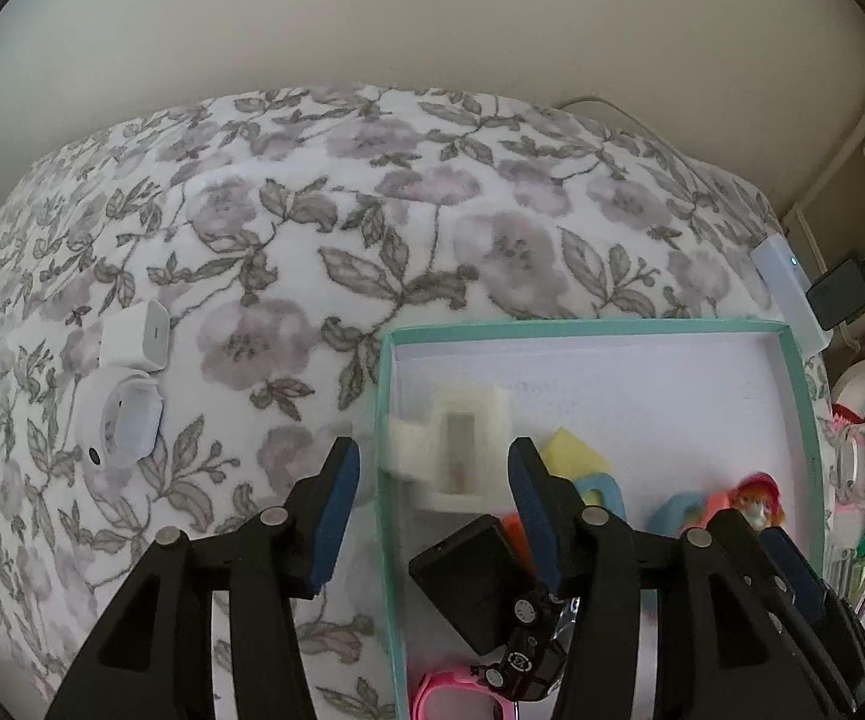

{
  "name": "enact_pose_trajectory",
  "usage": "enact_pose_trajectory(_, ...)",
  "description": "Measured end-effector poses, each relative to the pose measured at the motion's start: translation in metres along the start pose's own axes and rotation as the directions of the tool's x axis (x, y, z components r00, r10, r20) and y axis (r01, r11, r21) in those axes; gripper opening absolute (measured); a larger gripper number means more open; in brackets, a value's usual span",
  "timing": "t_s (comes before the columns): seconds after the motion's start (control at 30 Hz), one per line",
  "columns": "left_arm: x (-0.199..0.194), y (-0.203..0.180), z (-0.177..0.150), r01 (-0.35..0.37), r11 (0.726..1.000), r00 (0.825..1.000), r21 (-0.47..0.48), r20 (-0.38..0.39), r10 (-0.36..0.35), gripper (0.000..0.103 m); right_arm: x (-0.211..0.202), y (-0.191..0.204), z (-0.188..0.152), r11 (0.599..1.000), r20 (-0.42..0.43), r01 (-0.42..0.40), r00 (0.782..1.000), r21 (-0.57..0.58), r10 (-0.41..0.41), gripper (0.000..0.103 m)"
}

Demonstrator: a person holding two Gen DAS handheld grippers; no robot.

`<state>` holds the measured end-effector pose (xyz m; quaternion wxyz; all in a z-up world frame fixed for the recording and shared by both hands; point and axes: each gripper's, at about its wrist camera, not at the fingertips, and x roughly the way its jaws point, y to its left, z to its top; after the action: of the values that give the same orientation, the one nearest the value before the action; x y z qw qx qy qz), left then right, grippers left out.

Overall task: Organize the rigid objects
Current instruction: 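Carry the blue-pink toy into the tray with the right gripper while the left carries the hair clip there, then release both objects in the tray and withdraw both open tools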

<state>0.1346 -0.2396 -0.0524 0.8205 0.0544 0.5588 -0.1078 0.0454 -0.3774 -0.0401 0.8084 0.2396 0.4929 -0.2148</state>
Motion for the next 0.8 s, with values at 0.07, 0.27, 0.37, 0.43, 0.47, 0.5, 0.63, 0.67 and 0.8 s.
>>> enact_pose_trajectory(0.07,-0.002,0.001,0.001,0.006,1.000,1.000,-0.006,0.001,-0.006,0.054,-0.001,0.000,0.001,1.000,0.000,0.004,1.000,-0.004,-0.004,0.049)
enact_pose_trajectory(0.27,-0.012,0.005,0.003,-0.002,1.000,1.000,-0.011,0.016,0.002,0.054,-0.006,0.001,0.001,1.000,0.012,0.011,1.000,-0.011,-0.011,0.051)
enact_pose_trajectory(0.37,-0.017,0.010,0.004,-0.021,1.000,0.999,-0.019,0.025,0.022,0.054,-0.012,0.000,0.003,1.000,0.029,0.016,0.999,-0.011,-0.016,0.058)
enact_pose_trajectory(0.43,-0.019,0.014,0.004,-0.033,0.999,0.999,-0.029,0.025,0.034,0.061,-0.015,-0.001,0.004,1.000,0.040,0.018,0.999,-0.008,-0.018,0.060)
enact_pose_trajectory(0.47,-0.019,0.016,0.005,-0.036,0.999,0.999,-0.036,0.024,0.037,0.077,-0.016,-0.001,0.004,1.000,0.043,0.017,0.999,-0.006,-0.017,0.064)
enact_pose_trajectory(0.5,-0.020,0.018,0.005,-0.037,0.998,0.999,-0.045,0.025,0.038,0.088,-0.017,-0.001,0.004,1.000,0.047,0.015,0.999,-0.003,-0.015,0.070)
enact_pose_trajectory(0.63,-0.019,0.028,0.005,-0.052,0.996,0.998,-0.071,0.019,0.054,0.090,-0.018,-0.003,0.005,1.000,0.057,0.019,0.998,0.003,-0.019,0.078)
enact_pose_trajectory(0.67,-0.018,0.030,0.005,-0.063,0.995,0.998,-0.076,0.016,0.064,0.091,-0.018,-0.003,0.004,1.000,0.058,0.021,0.998,0.002,-0.021,0.081)
enact_pose_trajectory(0.8,-0.014,0.039,0.004,-0.099,0.991,0.995,-0.094,-0.001,0.100,0.091,-0.018,-0.004,0.005,1.000,0.062,0.030,0.998,0.006,-0.030,0.087)
